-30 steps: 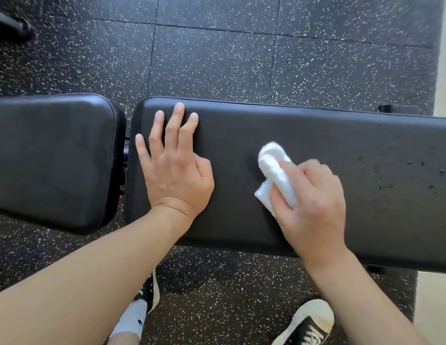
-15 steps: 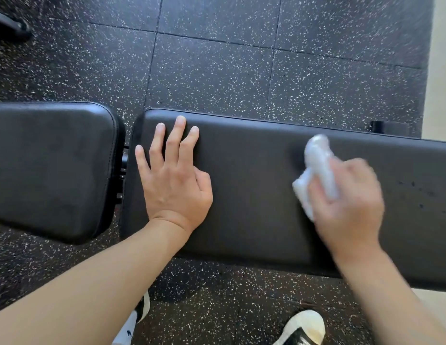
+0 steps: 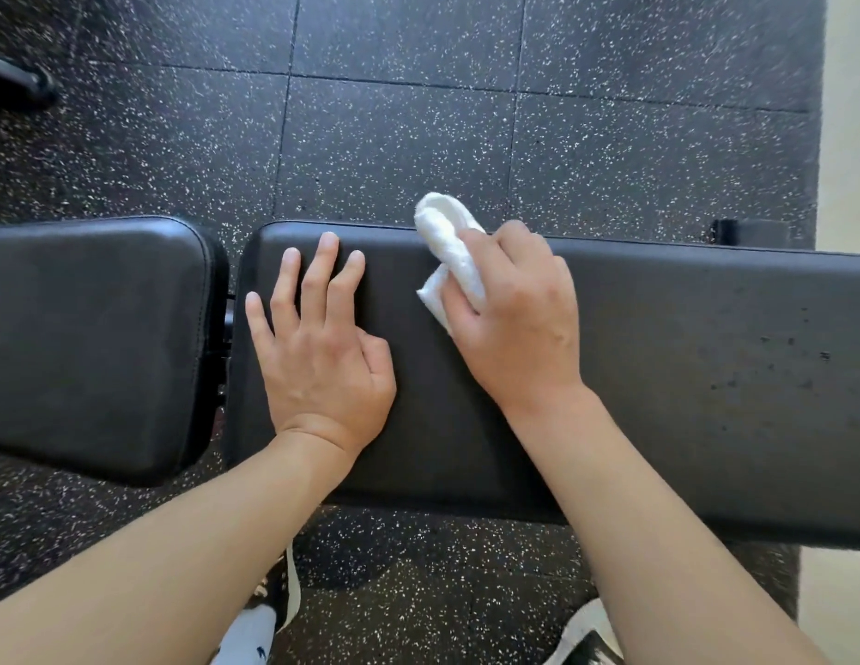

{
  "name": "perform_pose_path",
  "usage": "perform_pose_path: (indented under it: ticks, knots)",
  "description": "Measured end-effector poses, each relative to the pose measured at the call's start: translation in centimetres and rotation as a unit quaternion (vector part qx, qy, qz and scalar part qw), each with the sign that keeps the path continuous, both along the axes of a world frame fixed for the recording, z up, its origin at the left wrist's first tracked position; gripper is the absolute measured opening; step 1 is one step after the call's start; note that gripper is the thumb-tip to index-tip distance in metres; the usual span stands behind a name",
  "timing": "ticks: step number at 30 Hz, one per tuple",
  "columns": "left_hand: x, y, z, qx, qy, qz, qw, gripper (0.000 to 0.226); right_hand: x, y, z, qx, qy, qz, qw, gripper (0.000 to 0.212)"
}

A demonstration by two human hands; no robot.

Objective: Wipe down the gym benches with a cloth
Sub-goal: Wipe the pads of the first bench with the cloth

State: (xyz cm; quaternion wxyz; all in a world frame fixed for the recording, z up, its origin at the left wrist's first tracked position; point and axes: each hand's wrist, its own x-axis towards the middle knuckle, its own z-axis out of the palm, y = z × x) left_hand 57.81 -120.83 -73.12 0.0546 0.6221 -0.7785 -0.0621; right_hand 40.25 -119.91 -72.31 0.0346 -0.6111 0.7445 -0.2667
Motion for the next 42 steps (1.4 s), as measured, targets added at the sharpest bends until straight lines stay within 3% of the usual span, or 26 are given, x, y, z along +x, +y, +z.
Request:
perform_pose_path:
  ticks: [4, 7, 17, 20, 26, 30, 36, 39, 42]
  knots:
    - [0.3, 0.0, -0.2, -0.009, 0.0, 0.0, 1.0, 0.07, -9.4, 5.5, -1.1, -0.011, 0.009, -0.122, 0.992, 0.014]
    - [0.2, -0.1, -0.2, -0.01, 0.003, -0.001, 1.0, 0.07, -11.4, 8.3, -1.6, 0.017, 0.008, -0.199, 0.98, 0.015]
    - [0.0, -0.1, -0.1, 0.0, 0.006, 0.005, 1.0, 0.072, 4.7, 3.4, -0.5, 0.004, -0.032, 0.002, 0.999, 0.028]
    - [0.0, 0.0, -0.2, -0.007, 0.011, 0.003, 1.0, 0.07, 1.3, 4.7, -0.7, -0.005, -0.039, -0.012, 0.999, 0.027]
    - [0.1, 0.0, -0.2, -0.008, 0.004, 0.002, 1.0, 0.07, -9.8, 11.6, -1.4, 0.001, 0.013, -0.169, 0.985, 0.022]
    - [0.2, 0.0, -0.3, -0.003, 0.015, 0.003, 1.0, 0.07, -5.6, 10.2, -1.5, -0.007, 0.034, -0.182, 0.983, 0.015]
    - [0.3, -0.2, -0.4, 0.009, 0.016, 0.003, 1.0, 0.068, 5.8, 2.0, -0.3, 0.011, -0.014, -0.065, 0.998, 0.026]
    - [0.3, -0.2, -0.3, 0.013, 0.006, 0.002, 1.0, 0.065, 6.8, 0.5, 0.2, 0.024, -0.049, -0.051, 0.997, 0.026]
    - [0.1, 0.0, 0.2, 0.025, -0.022, -0.018, 0.999, 0.068, 4.9, 2.0, 0.4, 0.024, -0.016, -0.038, 0.999, 0.024]
